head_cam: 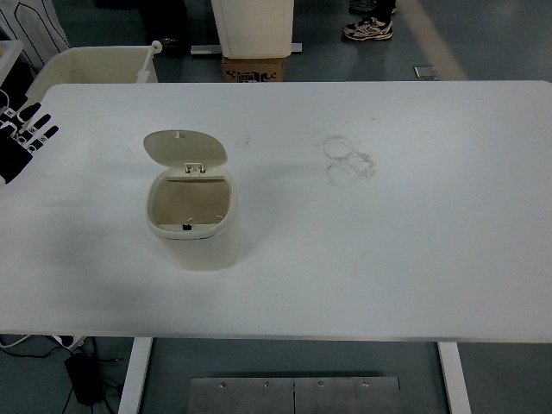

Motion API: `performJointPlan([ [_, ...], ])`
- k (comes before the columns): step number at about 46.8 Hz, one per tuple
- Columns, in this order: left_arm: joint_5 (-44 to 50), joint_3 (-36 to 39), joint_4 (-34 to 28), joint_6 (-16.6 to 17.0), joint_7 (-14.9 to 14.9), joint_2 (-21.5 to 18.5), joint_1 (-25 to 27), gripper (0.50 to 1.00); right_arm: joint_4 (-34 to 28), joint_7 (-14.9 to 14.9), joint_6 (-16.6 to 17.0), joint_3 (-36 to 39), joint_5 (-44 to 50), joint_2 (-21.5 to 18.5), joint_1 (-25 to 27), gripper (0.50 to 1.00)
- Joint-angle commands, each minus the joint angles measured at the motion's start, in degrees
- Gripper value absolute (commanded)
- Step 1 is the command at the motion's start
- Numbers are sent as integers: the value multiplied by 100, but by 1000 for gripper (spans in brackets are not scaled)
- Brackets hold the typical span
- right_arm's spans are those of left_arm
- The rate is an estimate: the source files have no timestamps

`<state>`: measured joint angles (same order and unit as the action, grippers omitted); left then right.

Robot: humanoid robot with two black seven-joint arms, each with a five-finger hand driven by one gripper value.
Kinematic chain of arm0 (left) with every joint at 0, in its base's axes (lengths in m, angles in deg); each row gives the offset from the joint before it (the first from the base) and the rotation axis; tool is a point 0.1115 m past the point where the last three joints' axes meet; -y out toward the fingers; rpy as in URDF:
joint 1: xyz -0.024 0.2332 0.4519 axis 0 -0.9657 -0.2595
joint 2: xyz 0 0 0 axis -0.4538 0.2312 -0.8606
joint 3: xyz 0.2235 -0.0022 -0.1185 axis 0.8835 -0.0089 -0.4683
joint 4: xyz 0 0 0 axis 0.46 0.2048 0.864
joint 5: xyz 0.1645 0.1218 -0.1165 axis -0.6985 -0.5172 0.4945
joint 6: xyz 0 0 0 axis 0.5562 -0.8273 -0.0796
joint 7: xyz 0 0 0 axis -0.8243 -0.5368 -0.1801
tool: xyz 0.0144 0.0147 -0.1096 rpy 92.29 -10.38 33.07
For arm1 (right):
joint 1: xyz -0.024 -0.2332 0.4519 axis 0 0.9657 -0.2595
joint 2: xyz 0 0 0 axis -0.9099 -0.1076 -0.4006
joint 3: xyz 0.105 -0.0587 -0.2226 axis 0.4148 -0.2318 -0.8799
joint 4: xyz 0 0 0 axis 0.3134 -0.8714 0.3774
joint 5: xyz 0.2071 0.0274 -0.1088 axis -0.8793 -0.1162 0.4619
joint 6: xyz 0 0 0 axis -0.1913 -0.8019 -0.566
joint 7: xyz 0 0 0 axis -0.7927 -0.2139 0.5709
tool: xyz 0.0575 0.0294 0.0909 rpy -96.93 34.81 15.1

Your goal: Close trash bin

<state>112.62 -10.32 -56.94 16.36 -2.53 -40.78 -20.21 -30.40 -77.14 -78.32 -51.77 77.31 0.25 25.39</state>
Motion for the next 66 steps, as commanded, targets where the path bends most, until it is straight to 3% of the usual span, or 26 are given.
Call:
performJointPlan([
  [1, -7, 0, 0, 0, 0, 0, 0, 1000, 0, 0, 1, 0, 0, 0, 0, 991],
  [66, -7, -9, -9, 0, 0, 88, -115, 1000, -8, 9, 1, -18, 0, 0, 9, 991],
])
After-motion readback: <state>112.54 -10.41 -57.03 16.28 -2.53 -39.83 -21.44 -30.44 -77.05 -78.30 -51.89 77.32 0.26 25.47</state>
